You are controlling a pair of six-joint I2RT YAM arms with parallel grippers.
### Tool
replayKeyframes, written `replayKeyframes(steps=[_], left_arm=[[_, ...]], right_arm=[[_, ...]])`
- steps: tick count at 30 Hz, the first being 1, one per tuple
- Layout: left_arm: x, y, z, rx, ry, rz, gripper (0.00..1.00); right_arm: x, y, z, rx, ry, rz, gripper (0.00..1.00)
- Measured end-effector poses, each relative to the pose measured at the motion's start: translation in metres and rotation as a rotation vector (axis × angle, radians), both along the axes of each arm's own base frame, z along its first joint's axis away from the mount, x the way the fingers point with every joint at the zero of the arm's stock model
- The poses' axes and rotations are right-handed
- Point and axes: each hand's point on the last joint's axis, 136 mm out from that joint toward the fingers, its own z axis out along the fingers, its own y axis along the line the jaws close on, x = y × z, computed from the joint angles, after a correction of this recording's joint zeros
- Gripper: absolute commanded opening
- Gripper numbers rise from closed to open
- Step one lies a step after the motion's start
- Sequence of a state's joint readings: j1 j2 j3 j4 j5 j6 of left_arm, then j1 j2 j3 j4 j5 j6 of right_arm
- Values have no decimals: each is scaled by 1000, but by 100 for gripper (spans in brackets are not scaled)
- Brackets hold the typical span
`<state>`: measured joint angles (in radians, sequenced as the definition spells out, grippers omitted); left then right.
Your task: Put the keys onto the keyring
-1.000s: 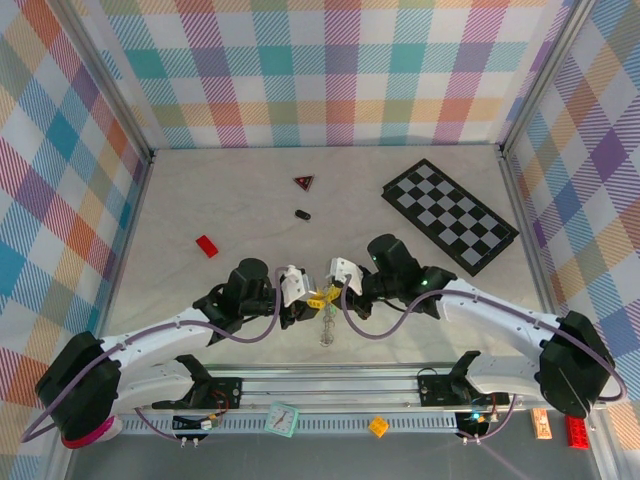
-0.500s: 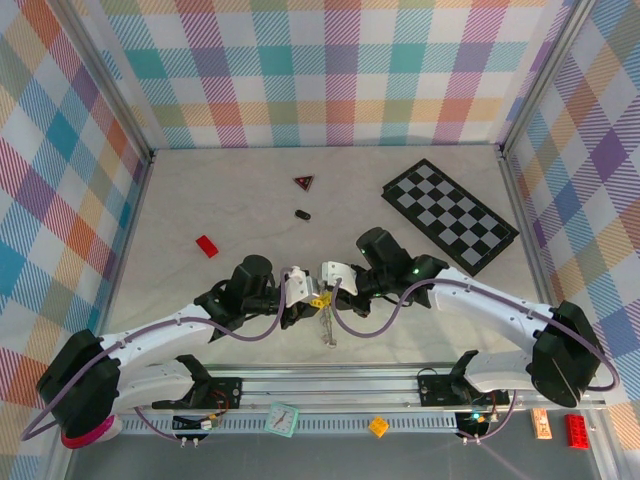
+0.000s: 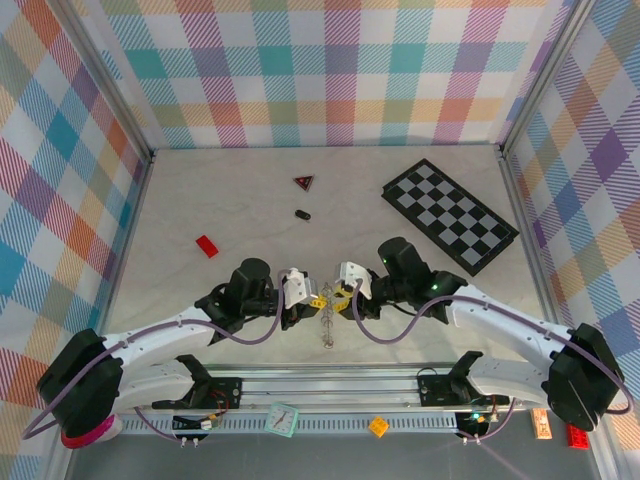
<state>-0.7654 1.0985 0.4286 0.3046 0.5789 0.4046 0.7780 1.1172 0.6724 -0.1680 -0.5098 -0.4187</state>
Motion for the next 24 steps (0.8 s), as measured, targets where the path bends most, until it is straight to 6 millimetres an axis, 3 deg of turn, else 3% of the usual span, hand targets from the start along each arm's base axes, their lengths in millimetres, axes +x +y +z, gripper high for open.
replayKeyframes(steps=[11, 19, 21, 24], left_arm=[[-2, 1, 2, -33, -6, 4, 0], [-2, 1, 2, -38, -8, 6, 0], [-2, 2, 2, -37, -2, 8, 7], [-1, 2, 3, -40, -1, 20, 20]], right_arm=[[7, 8, -1, 26, 11, -18, 30], [7, 14, -7, 34, 44, 4, 11], [5, 15, -7, 38, 50, 13, 1], [3, 15, -6, 43, 48, 26, 0]])
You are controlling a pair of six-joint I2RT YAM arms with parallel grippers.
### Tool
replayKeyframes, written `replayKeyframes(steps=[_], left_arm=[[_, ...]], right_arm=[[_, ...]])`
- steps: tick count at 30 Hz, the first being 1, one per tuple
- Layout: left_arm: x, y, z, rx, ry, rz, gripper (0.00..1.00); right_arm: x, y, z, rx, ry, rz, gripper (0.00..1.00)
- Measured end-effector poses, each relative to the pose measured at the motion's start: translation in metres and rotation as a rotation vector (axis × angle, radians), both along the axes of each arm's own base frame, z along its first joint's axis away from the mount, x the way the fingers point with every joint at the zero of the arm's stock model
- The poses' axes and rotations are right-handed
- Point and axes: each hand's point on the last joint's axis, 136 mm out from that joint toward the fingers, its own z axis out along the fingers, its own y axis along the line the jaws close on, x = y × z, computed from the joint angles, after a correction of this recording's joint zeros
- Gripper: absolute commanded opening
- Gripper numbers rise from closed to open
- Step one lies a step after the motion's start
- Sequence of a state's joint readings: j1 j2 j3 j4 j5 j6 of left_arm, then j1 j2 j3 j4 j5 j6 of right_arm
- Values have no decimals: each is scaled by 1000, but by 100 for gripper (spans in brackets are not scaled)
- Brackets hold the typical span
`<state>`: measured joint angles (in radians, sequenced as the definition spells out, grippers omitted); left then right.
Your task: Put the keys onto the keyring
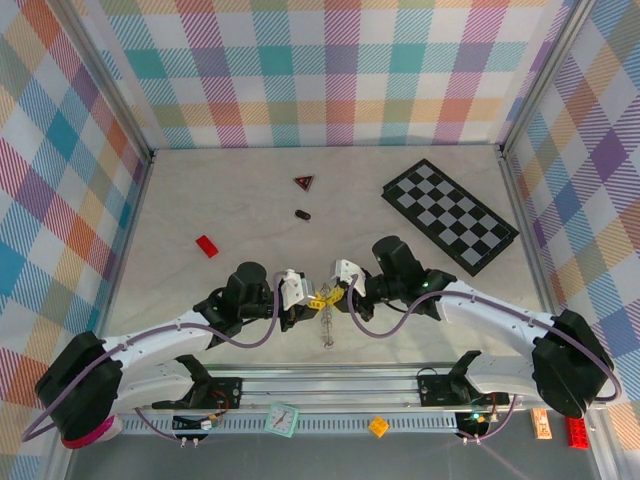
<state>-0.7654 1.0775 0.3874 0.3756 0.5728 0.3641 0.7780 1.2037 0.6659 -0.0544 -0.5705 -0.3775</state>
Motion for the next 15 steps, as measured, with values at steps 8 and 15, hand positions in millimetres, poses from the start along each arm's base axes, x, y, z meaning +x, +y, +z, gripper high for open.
replayKeyframes(steps=[8, 15], left_arm=[[0, 5, 6, 17, -22, 12, 30], [2, 3, 8, 59, -18, 2, 26]], right_arm=[[-1, -4, 3, -58, -23, 24, 0], [-5, -2, 9, -132, -68, 74, 0]])
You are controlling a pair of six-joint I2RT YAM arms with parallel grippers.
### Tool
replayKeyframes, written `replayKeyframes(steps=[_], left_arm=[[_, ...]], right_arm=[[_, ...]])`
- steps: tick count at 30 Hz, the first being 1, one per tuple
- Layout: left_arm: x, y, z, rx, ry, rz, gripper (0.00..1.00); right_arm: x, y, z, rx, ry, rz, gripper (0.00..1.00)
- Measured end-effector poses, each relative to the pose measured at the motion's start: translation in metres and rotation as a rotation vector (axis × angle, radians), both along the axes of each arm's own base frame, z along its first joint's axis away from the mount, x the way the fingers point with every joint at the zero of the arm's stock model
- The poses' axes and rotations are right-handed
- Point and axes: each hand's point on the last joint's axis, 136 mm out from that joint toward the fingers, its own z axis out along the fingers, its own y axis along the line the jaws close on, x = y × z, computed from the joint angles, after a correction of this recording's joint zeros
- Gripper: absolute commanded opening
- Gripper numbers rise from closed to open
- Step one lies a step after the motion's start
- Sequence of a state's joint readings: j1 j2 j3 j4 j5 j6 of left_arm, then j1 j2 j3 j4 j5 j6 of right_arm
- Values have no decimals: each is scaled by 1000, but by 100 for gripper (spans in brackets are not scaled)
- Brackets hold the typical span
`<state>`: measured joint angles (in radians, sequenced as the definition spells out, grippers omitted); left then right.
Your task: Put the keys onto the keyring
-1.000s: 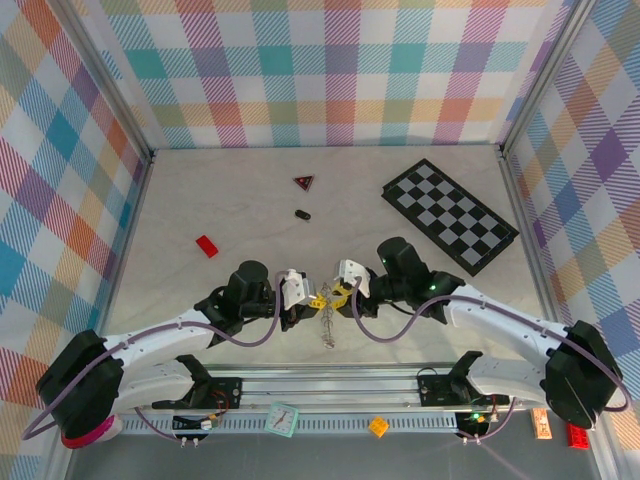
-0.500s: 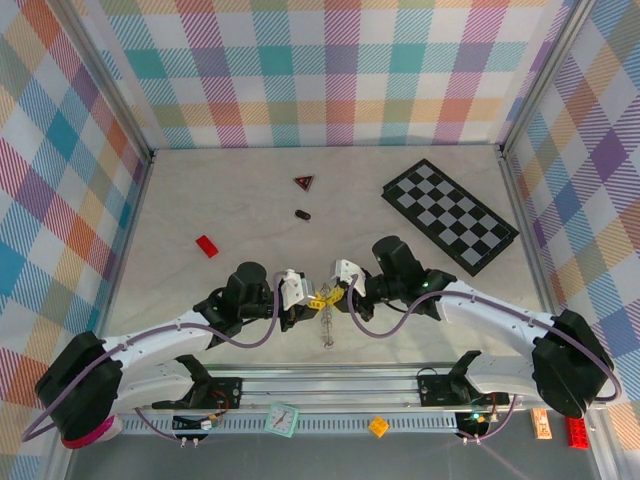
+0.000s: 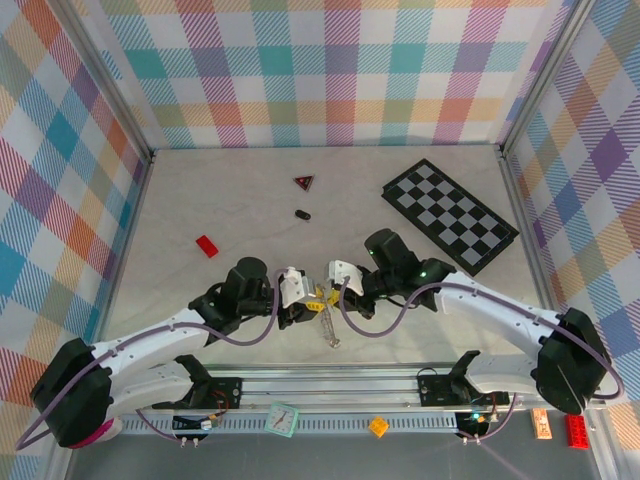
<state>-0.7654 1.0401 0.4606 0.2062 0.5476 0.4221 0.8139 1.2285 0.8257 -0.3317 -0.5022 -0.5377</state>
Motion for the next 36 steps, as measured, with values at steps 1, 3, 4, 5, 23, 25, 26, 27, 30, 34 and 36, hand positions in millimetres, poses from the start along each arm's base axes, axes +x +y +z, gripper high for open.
replayKeyframes(steps=[1, 3, 4, 5, 23, 25, 26, 27, 30, 34, 36], left_arm=[[0, 0, 0, 3, 0, -1, 26], [1, -1, -1, 13, 2, -5, 22], [0, -1, -2, 16, 4, -7, 19], [0, -1, -3, 19, 6, -10, 15], [-3, -1, -8, -65, 14, 0, 0], [-4, -1, -7, -88, 14, 1, 0], [-5, -2, -7, -99, 14, 1, 0], [-5, -2, -5, -108, 12, 2, 0], [-5, -2, -3, -127, 14, 6, 0], [-5, -3, 1, -143, 10, 3, 0], [-5, -3, 2, -149, 5, 2, 0]], right_arm=[[-1, 0, -1, -11, -1, 5, 0], [-1, 1, -2, -35, -10, 18, 0], [-1, 2, -2, -44, -12, 22, 0], [-1, 2, -3, -52, -16, 26, 0], [6, -15, 6, 130, 36, -97, 33], [4, -15, 2, 140, 55, -98, 33], [3, -14, 2, 147, 64, -97, 33], [3, -13, 2, 152, 69, -96, 33], [4, -9, 3, 169, 78, -91, 33], [5, -5, 2, 178, 89, -83, 32], [5, -4, 0, 178, 98, -77, 30]])
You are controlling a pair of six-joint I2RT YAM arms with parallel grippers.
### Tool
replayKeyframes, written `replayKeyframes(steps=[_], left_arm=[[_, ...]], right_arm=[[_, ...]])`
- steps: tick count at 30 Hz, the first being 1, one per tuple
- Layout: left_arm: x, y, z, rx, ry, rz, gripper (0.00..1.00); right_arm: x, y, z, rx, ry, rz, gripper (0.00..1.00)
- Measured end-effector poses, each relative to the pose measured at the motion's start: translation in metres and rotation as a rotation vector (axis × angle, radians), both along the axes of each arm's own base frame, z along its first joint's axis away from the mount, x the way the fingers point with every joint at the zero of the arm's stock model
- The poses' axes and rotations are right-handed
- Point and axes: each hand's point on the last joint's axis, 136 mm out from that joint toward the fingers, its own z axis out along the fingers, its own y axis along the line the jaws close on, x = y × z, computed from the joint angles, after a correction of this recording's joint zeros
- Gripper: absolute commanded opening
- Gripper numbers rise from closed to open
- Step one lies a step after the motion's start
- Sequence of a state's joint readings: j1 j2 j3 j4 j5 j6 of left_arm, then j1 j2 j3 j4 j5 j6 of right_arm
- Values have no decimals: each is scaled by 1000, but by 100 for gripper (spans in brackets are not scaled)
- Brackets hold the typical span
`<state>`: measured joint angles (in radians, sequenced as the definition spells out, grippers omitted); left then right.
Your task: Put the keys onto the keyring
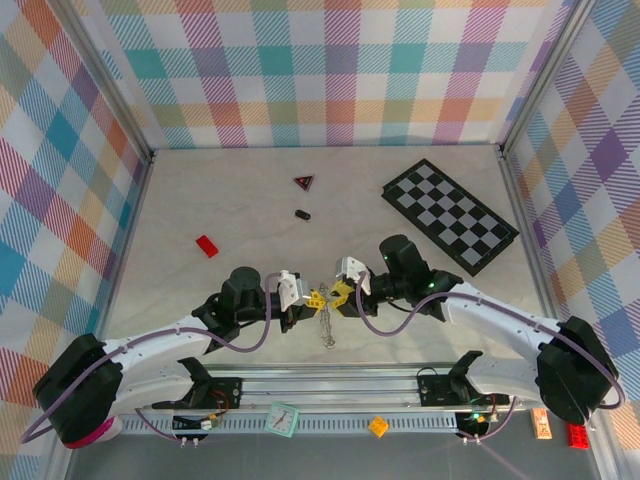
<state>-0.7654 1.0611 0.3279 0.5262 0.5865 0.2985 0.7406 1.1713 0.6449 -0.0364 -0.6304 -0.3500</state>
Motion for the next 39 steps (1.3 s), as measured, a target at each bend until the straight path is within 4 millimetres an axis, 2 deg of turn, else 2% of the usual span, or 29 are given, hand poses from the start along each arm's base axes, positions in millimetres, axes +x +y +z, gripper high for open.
replayKeyframes(steps=[4, 10, 17, 23, 24, 29, 39], left_arm=[[0, 0, 1, -4, 1, 0, 0], [-1, -1, 0, -5, 19, -3, 0], [-1, -1, -1, -5, 23, -2, 0], [0, 0, 0, -4, 21, 7, 25], [1, 1, 0, -3, 20, 11, 26], [1, 4, 0, 41, 15, 23, 26], [3, 5, 4, 118, 1, 14, 18]], right_arm=[[-1, 2, -5, -6, 21, 10, 25], [-2, 4, -4, 7, 23, 23, 22], [-2, 5, -1, 17, 15, 34, 0], [-3, 4, 1, 0, 12, 43, 0], [-3, 4, 1, -10, 11, 44, 0], [-3, 6, 7, -67, -25, 64, 0], [-7, 9, 3, -188, -63, 116, 0]])
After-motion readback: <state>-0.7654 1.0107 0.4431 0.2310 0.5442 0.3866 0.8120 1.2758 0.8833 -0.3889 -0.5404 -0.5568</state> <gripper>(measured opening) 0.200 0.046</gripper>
